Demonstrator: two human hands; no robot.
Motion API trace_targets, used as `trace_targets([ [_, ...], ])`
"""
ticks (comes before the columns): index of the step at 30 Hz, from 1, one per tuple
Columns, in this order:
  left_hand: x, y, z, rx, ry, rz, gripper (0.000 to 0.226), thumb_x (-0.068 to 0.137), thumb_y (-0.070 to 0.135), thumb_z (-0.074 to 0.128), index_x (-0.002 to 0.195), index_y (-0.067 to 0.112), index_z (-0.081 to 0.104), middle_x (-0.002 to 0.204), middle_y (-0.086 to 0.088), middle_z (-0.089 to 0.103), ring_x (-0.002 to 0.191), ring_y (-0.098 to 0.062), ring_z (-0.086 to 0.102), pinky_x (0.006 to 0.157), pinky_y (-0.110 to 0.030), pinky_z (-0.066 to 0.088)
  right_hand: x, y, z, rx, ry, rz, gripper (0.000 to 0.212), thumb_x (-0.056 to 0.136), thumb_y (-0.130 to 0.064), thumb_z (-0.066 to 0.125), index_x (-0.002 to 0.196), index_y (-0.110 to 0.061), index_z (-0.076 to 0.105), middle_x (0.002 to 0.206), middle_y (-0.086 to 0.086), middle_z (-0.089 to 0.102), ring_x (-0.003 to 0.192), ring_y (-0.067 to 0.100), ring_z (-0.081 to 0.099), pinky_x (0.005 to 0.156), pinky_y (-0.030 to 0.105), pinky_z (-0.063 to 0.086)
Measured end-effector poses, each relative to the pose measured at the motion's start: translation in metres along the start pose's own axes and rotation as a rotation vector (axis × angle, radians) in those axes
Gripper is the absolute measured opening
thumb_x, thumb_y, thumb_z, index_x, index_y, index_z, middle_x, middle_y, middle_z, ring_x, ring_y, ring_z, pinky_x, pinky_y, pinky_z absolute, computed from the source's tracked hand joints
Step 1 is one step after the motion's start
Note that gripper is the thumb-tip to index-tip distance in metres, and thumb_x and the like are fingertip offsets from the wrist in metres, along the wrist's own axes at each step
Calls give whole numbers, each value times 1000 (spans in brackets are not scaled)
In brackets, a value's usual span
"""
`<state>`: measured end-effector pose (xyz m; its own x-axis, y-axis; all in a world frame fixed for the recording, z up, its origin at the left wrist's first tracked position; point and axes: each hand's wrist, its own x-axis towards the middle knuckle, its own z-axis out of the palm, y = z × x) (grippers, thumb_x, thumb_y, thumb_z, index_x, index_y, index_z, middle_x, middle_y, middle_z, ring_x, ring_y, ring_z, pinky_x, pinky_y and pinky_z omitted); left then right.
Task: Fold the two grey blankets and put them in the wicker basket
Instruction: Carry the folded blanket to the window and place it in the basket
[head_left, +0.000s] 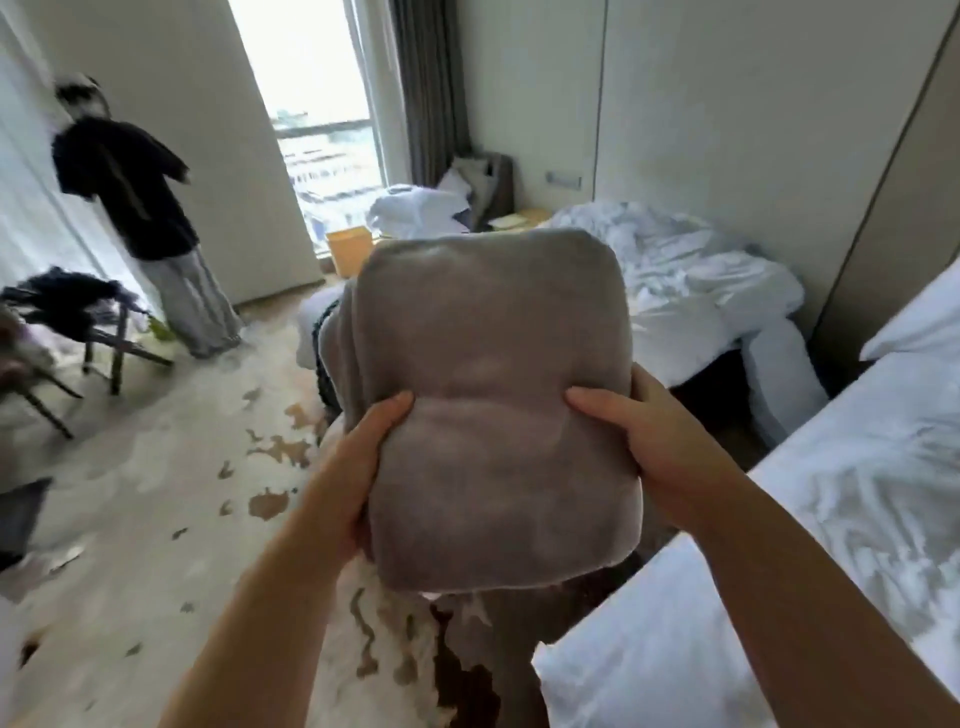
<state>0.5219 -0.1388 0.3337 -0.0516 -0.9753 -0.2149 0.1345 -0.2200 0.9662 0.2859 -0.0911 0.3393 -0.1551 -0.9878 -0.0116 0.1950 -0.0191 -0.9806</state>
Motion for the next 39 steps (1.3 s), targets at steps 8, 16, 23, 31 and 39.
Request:
trace_targets([
  [8,-14,57,-186,-52,179,207,67,48,56,79,105,24,68,98,-1,75,88,-20,73,75,-37,54,21,7,208,49,-98,-58,57,56,-54,77,107,-30,68,107,-5,73,102,19,68,92,46,51],
  [16,41,30,-284,-248,289,106,63,56,51,79,109,19,68,101,-7,74,90,-26,72,72,-38,55,95,56,318,-70,-172,10,32,77,-37,71,103,-18,69,97,5,75,92,26,71,84,49,56],
  [23,150,30,-330,-382,428,36,54,77,57,65,109,14,70,102,-12,74,94,-30,71,88,-45,53,215,109,387,-62,-143,189,33,80,-28,70,95,1,70,89,23,73,88,44,68,79,54,55],
  [31,299,87,-398,-274,616,90,23,86,28,63,99,11,71,94,-12,75,89,-27,72,87,-43,53,404,133,471,9,-287,247,28,76,-20,71,96,0,71,91,22,73,84,36,71,77,44,56],
  [39,409,127,-464,-187,689,69,17,84,24,68,95,13,74,96,-7,76,92,-22,72,83,-36,52,534,165,552,-27,-369,283,39,77,-18,70,97,14,59,80,25,64,71,31,61,68,42,49],
])
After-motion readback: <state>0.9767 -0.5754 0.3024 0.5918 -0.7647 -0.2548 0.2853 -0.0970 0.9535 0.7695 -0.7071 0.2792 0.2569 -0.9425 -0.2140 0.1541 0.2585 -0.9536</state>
